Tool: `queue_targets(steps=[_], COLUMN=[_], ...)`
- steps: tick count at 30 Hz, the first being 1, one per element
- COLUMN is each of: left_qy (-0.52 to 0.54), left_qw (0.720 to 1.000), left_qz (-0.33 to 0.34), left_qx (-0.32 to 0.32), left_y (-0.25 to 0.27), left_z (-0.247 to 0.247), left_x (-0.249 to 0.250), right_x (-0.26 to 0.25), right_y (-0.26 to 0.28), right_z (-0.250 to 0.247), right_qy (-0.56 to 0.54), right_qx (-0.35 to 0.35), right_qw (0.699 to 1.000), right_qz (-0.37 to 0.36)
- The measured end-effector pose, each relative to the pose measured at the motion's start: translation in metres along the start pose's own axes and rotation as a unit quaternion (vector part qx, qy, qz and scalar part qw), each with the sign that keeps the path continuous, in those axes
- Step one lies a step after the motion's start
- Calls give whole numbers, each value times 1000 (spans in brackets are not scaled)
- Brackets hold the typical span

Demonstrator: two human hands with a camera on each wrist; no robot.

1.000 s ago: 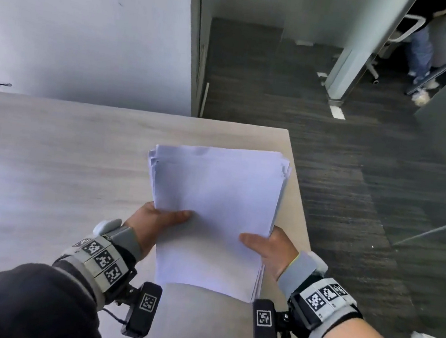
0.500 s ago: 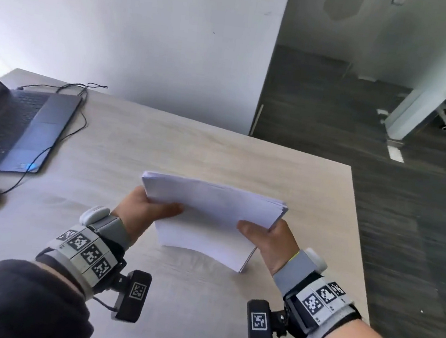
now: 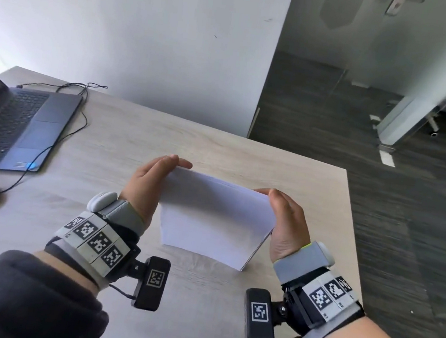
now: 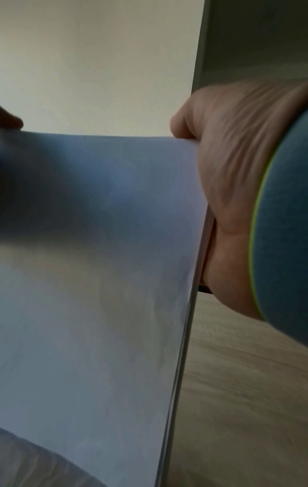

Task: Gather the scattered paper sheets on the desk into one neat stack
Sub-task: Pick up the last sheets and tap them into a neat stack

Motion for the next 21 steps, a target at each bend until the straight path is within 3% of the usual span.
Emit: queue_targets(steps=[6,14,18,21], left_qy=[-1,-7,-10,-51], left_qw=[1000,1000,999,994], left_qz=[-11,21,28,55], left_qx=[19,-2,-24,-81], left_y=[1,0,-1,0], left_z=[4,3,1,4], left_x=[-1,3,1,-5], right_x=[2,6,3,17], right_y=[2,4,4,5], right_z=[-3,-5,-1,-1], right_qy=[27,32,29,57], right_qx=[12,12,-30,-58], right_qw=[999,999,999,996], right_qz=[21,26,-6,-28])
Point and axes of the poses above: each hand's wrist, its own y-axis away from the middle knuckle, its own z-axis out of the palm, x = y × z, the point moved 10 cm from there along -y, towards the middle knuckle
